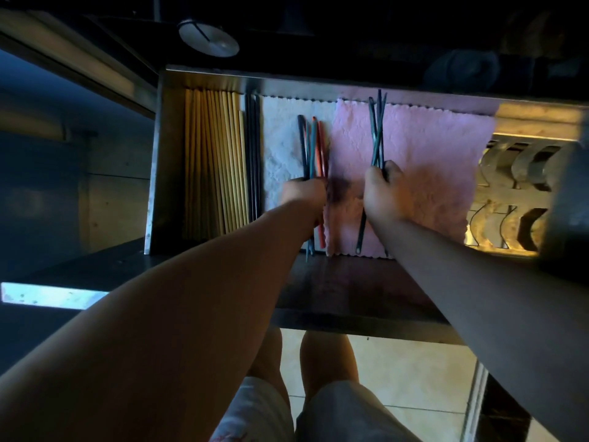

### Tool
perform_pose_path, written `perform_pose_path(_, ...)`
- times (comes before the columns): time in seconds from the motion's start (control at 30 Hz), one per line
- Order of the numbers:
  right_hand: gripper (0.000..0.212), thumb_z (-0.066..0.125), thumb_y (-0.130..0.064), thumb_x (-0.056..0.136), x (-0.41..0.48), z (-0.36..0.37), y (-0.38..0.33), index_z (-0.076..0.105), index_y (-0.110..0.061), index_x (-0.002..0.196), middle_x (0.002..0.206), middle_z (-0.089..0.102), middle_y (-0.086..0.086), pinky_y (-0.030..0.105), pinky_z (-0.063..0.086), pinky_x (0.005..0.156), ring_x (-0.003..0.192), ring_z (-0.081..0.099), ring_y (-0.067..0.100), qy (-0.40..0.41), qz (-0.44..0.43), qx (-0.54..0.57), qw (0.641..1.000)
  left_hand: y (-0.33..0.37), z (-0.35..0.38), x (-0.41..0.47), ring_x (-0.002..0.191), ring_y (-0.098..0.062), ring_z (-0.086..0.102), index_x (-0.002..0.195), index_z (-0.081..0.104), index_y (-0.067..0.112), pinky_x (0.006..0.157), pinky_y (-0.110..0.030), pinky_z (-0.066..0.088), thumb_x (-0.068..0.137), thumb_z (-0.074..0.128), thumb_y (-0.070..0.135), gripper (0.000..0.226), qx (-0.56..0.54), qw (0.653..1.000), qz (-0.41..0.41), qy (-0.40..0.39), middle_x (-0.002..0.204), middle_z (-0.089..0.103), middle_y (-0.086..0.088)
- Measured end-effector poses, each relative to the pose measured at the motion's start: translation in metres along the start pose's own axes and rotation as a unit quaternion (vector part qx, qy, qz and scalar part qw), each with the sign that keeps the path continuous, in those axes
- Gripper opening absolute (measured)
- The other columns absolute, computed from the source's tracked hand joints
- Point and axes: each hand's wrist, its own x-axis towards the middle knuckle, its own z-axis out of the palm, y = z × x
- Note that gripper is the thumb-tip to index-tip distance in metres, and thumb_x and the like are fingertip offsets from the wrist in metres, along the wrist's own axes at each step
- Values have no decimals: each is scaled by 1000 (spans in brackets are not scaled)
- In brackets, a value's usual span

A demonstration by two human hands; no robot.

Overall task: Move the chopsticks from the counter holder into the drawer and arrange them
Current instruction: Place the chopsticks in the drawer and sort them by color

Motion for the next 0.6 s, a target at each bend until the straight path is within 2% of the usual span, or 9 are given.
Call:
perform_pose_path(0.1, 29, 46, -15, 87, -1, -2, -2, 37, -20, 60, 57, 38, -4, 25, 29, 50, 51, 39, 12, -18, -4, 24, 1000, -3, -2, 0, 44, -17, 39, 85, 64, 13, 43, -19, 29, 92, 56, 19, 12, 0, 999, 39, 9, 56, 44, -1)
perform_pose_path(0.23, 33, 53, -16, 92, -9, 7, -8, 45, -22, 60, 55, 43, -4, 21, 32, 48, 49, 41, 11, -69, -11, 36, 997, -9, -18, 3, 45, -15, 40, 105, 66, 13, 46, -22, 32, 99, 44, 27, 26, 26, 997, 69, 34, 65, 50, 0)
perform_pose_path(0.3, 34, 52, -22, 95, -15, 15, -11, 50, -21, 61, 51, 45, -2, 20, 35, 48, 41, 43, 13, -104, -1, 47, 993, -9, -28, 2, 49, -15, 44, 107, 63, 12, 46, -23, 37, 102, 39, 27, 29, 36, 996, 77, 35, 70, 53, -3)
perform_pose_path(0.33, 34, 51, -22, 96, -18, 19, -15, 52, -18, 63, 50, 46, 1, 19, 36, 43, 35, 43, 12, -125, 6, 59, 990, -8, -34, 2, 51, -16, 47, 108, 62, 13, 46, -24, 41, 103, 38, 27, 28, 35, 996, 73, 30, 72, 54, -4)
perform_pose_path(0.43, 25, 46, -20, 99, -25, 33, -29, 59, -2, 87, 57, 50, 9, 13, 33, 33, 26, 42, 7, -176, 59, 104, 977, -7, -51, 5, 58, -16, 56, 112, 59, 16, 56, -29, 54, 104, 40, 29, 24, 32, 998, 60, 1, 77, 60, -6)
perform_pose_path(0.5, 20, 46, -18, 99, -25, 46, -34, 58, -2, 100, 62, 54, 8, 15, 37, 35, 32, 47, 8, -196, 92, 111, 970, -7, -60, 10, 63, -18, 62, 115, 59, 17, 64, -34, 59, 103, 47, 29, 21, 23, 998, 59, -13, 79, 64, -7)
perform_pose_path(0.53, 16, 48, -18, 98, -25, 53, -36, 57, -5, 101, 66, 57, 7, 18, 42, 38, 39, 53, 9, -210, 106, 109, 966, -7, -64, 13, 66, -19, 65, 116, 59, 15, 69, -37, 60, 102, 51, 28, 21, 21, 998, 56, -15, 80, 66, -7)
perform_pose_path(0.6, 11, 51, -15, 97, -24, 67, -36, 58, -10, 104, 82, 62, 8, 26, 48, 49, 61, 61, 17, -233, 136, 102, 958, -8, -70, 19, 77, -21, 71, 111, 63, 14, 77, -41, 62, 97, 61, 26, 19, 41, 998, 49, -13, 86, 71, -6)
